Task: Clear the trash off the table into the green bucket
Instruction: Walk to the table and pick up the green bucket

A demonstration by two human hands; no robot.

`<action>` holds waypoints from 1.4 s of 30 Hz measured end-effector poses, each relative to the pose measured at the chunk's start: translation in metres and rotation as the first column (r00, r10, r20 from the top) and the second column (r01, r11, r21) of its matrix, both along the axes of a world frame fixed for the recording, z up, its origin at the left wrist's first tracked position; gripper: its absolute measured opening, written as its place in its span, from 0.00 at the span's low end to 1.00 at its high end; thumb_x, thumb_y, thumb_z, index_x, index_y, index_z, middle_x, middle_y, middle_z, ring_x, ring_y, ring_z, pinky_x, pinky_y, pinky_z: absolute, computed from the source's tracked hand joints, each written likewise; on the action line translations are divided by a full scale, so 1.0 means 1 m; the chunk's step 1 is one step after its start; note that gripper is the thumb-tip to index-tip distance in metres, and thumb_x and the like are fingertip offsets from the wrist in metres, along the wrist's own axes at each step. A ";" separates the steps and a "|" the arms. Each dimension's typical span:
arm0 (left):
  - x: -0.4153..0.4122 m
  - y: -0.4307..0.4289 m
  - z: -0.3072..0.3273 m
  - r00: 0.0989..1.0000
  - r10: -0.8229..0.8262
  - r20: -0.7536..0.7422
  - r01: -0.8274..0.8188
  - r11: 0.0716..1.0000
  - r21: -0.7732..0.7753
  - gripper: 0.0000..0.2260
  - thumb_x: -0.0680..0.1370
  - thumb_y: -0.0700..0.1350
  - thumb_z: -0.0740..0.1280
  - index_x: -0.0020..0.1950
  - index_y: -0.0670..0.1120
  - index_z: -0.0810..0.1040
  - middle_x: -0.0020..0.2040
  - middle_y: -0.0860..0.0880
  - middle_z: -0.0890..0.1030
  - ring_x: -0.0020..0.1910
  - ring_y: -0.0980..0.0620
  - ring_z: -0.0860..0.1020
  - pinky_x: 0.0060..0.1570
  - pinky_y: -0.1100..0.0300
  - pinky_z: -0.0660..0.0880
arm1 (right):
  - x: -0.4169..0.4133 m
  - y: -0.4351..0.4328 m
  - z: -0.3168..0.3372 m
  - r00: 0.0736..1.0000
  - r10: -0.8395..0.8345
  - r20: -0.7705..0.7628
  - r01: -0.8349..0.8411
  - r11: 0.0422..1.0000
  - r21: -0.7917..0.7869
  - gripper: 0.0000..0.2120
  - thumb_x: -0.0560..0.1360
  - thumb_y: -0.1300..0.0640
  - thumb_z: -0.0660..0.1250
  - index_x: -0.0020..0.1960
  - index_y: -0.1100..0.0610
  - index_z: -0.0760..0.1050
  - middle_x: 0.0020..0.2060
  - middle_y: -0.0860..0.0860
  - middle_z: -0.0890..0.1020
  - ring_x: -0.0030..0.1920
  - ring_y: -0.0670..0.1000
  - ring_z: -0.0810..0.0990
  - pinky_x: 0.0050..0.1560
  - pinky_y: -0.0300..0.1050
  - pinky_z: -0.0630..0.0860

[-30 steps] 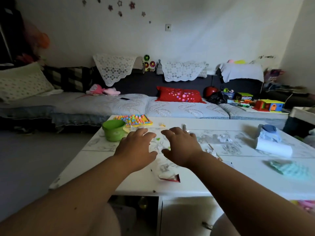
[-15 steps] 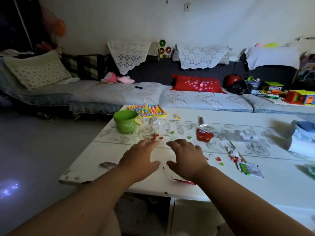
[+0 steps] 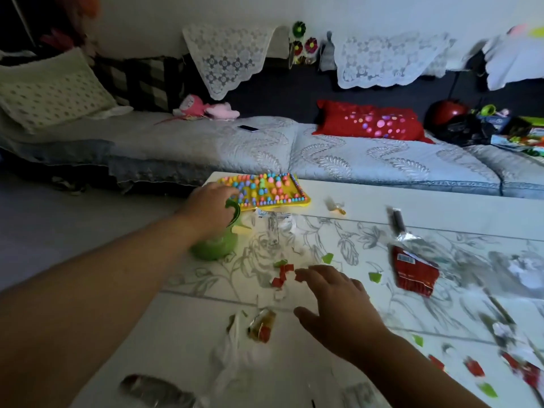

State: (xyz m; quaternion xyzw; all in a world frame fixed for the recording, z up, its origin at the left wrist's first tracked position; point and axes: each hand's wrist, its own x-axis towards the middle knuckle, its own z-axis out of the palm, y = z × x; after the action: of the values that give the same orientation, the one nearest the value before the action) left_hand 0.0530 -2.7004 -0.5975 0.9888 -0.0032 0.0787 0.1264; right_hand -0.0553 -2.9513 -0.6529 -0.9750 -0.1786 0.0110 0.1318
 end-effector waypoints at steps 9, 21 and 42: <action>0.065 0.012 -0.006 0.931 -0.167 -0.325 0.285 0.890 0.357 0.25 0.78 0.37 0.56 0.69 0.60 0.71 0.77 0.51 0.61 0.74 0.45 0.58 0.70 0.47 0.59 | 0.033 0.019 0.000 0.995 0.095 0.005 -0.095 0.995 -0.013 0.29 0.75 0.40 0.60 0.73 0.39 0.54 0.73 0.43 0.61 0.73 0.49 0.61 0.74 0.53 0.55; 0.023 0.028 0.027 0.972 -0.112 -0.207 0.174 0.934 0.312 0.12 0.78 0.52 0.62 0.60 0.52 0.78 0.60 0.44 0.79 0.57 0.44 0.76 0.53 0.56 0.72 | 0.007 0.002 0.015 0.998 0.054 0.028 -0.052 0.996 -0.072 0.30 0.74 0.40 0.61 0.73 0.40 0.55 0.73 0.45 0.62 0.72 0.50 0.64 0.73 0.54 0.59; -0.233 -0.010 0.035 0.930 0.132 -0.342 -0.366 0.379 -0.850 0.04 0.78 0.42 0.64 0.43 0.48 0.71 0.37 0.46 0.76 0.22 0.55 0.78 0.19 0.70 0.65 | -0.160 -0.067 0.022 0.991 -0.126 0.052 0.127 0.992 -0.012 0.31 0.73 0.36 0.60 0.73 0.43 0.58 0.72 0.47 0.65 0.70 0.52 0.67 0.69 0.55 0.64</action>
State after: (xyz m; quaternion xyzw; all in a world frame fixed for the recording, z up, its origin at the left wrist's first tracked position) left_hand -0.1802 -2.7101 -0.5626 0.7551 0.2032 -0.0221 0.6229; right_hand -0.2157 -3.0185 -0.6305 -0.9853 -0.1197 -0.0211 0.1200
